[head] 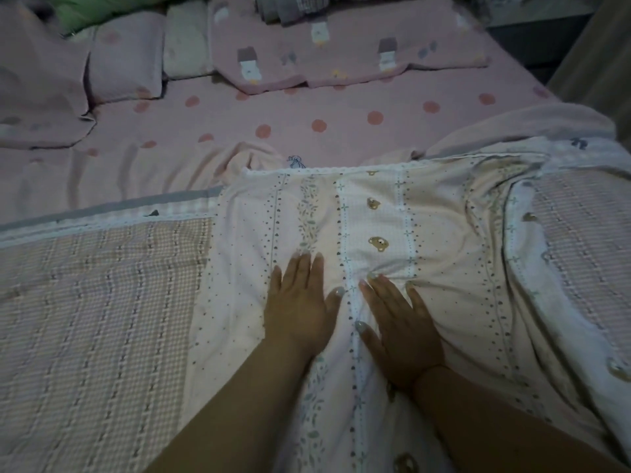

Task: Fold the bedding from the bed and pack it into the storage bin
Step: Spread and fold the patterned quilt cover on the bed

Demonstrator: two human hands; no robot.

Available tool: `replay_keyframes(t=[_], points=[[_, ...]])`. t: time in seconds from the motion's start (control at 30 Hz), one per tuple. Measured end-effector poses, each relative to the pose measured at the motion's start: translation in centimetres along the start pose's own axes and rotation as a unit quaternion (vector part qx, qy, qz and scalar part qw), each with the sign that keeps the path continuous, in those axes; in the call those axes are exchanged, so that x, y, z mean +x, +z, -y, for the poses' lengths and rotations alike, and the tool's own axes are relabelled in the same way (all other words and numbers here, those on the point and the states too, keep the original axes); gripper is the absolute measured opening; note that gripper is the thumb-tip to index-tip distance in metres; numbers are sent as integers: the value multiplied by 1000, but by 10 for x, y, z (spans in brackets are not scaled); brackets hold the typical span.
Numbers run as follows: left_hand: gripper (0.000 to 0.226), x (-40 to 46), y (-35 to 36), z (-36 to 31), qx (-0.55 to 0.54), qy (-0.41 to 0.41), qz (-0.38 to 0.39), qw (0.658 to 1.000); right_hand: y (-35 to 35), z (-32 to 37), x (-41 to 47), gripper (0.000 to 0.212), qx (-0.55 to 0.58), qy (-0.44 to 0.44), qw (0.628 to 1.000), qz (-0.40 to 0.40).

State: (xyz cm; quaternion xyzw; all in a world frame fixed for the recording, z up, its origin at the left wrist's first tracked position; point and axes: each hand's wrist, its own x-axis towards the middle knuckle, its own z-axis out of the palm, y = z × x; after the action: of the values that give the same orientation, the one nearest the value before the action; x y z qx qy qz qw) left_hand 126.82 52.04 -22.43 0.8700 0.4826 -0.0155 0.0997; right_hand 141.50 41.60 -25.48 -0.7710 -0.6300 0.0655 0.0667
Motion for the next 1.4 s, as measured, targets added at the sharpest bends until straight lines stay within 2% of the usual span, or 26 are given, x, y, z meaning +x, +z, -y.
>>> replay_keyframes(t=[0.1, 0.2, 0.37, 0.5, 0.67, 0.8, 0.97, 1.17, 1.4], points=[[76, -48, 6, -16, -25, -50, -8, 998, 0, 0, 0, 65, -4, 4, 1000, -1], [67, -85, 19, -24, -18, -50, -15, 999, 1, 1, 0, 64, -1, 3, 1000, -4], [64, -88, 35, -24, -18, -50, -58, 997, 0, 2, 0, 67, 0, 7, 1000, 5], [66, -85, 39, -24, -11, -65, -40, 997, -4, 1, 0, 80, 23, -3, 1000, 16], [73, -80, 39, -24, 8, -66, -43, 997, -13, 0, -3, 93, 79, -2, 992, 102], [77, -78, 36, -23, 13, -63, -23, 998, -21, 3, -27, 69, 99, 8, 980, 174], [73, -78, 29, -25, 8, -83, 64, 995, -32, 0, -67, 65, 108, 4, 969, 222], [89, -132, 36, -59, -39, -106, 66, 991, -51, -33, -116, 61, 78, 18, 973, 215], [86, -184, 42, -86, -57, -94, 74, 991, -78, -122, -173, 61, 54, 131, 974, 176]])
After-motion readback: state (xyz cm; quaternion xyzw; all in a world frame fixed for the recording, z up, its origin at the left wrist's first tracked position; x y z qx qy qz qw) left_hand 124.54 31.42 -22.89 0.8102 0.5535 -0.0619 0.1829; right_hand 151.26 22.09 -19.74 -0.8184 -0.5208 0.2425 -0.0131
